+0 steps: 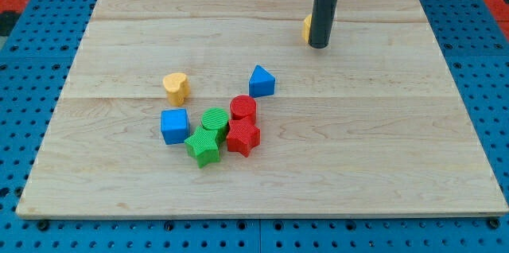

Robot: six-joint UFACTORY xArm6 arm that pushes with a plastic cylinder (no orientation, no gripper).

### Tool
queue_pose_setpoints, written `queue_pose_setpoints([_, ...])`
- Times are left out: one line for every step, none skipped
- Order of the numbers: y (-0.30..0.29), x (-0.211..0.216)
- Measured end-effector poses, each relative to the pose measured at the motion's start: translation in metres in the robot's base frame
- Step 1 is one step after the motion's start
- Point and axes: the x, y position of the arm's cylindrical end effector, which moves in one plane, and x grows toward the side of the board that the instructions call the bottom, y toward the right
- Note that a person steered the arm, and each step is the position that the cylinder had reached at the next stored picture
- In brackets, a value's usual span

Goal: Push the yellow hexagon slightly left

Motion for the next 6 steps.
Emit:
queue_pose_setpoints([-0.032, -0.052])
queue_pose_setpoints([-0.071, -0.078])
queue_pose_setpoints([-0.049, -0.026])
queue_pose_setpoints([-0.035, -0.007])
queue_pose_setpoints([0.039, -0.043])
queue_pose_setpoints([0.053, -0.096])
